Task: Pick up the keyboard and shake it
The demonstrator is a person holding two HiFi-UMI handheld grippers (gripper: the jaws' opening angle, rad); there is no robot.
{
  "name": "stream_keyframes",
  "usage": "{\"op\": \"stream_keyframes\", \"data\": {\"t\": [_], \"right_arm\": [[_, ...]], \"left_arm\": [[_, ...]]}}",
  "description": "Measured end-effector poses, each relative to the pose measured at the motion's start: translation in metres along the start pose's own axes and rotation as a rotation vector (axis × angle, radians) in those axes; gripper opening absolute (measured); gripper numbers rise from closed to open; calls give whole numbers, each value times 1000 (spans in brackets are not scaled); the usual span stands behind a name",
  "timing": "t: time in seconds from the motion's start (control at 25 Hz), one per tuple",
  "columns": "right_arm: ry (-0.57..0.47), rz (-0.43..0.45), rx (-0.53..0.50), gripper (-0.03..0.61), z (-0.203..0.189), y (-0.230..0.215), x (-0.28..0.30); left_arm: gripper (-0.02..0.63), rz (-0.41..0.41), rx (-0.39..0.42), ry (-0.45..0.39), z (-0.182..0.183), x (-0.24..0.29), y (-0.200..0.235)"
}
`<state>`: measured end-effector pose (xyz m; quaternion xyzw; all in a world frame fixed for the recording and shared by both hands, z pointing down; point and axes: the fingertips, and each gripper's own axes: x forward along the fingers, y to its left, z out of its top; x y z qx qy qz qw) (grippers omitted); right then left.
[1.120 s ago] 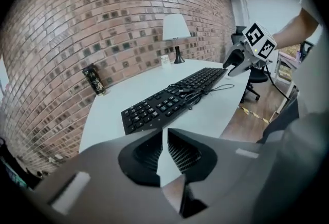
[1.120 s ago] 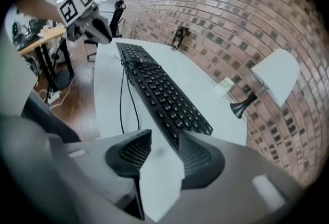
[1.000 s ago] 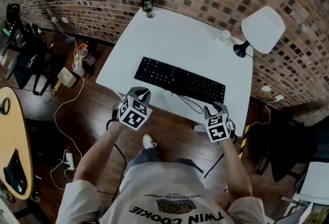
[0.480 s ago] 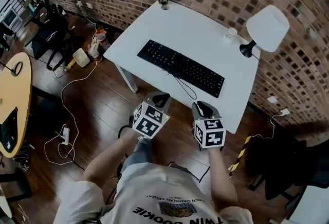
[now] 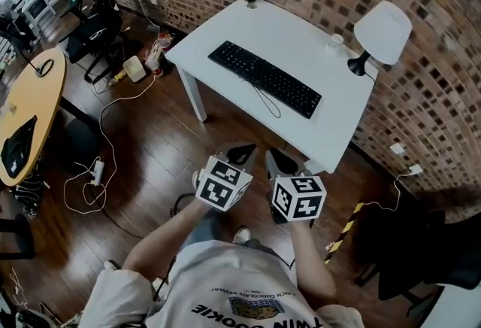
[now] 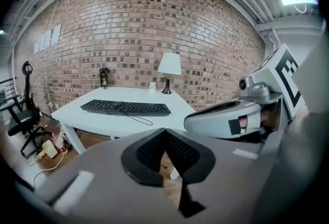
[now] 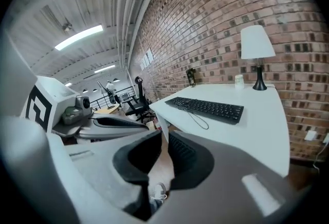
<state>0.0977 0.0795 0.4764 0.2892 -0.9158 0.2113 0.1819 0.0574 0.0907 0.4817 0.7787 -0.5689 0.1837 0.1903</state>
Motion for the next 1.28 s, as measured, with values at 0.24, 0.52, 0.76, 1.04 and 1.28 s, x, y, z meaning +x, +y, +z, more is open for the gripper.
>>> {"op": "stream_keyframes", "data": {"t": [0.24,0.52,0.76,1.04,1.28], "right_arm": [[14,77,10,20,-21,35,-30],[15,119,-8,5,-40,80,-48],[11,133,-39,5,-58,130,-60],[14,102,-77,2,-87,171,-82],[13,90,-82,2,-107,205,-97]], "left_arm": [[8,61,-84,-36,-12,-39,-25],[8,130,-139,-57,-35,-89,-32],[8,165,-162,-57,-58,-136,-37],[8,155,-178,-71,-88,-181,-49],[7,148,-164,-67,-108,-214,-59]]}}
